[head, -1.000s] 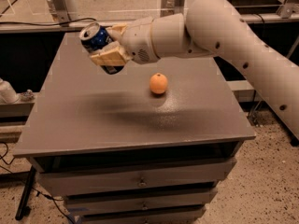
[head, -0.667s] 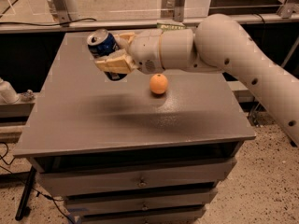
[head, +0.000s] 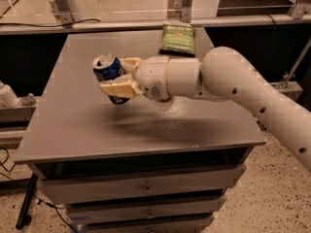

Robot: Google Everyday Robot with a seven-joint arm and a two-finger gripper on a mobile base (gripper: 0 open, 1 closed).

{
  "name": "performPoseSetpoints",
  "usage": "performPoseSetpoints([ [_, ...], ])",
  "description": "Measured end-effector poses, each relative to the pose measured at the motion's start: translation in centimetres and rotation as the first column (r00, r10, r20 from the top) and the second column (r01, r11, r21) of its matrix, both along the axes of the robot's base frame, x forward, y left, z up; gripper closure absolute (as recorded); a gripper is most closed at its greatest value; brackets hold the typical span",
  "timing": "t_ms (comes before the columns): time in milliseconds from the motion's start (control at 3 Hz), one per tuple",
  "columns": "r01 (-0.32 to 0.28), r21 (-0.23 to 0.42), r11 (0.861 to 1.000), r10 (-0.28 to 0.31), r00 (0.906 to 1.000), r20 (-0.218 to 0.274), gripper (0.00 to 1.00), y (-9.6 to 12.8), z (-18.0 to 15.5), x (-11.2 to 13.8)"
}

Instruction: Pick pepsi can

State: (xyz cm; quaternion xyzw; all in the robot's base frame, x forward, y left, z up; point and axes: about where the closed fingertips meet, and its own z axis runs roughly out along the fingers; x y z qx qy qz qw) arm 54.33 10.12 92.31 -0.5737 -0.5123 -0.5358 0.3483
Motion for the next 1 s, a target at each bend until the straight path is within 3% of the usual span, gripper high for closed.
performPoseSetpoints([
  [667,0.004,0.017,1.000,-0.004,0.9997,-0.023,1.00,-1.1,-2.6,-0.9],
  [1000,0.004,0.052,0.999,-0.002,0.9997,-0.024,0.82,-1.7,-3.0,-1.0],
])
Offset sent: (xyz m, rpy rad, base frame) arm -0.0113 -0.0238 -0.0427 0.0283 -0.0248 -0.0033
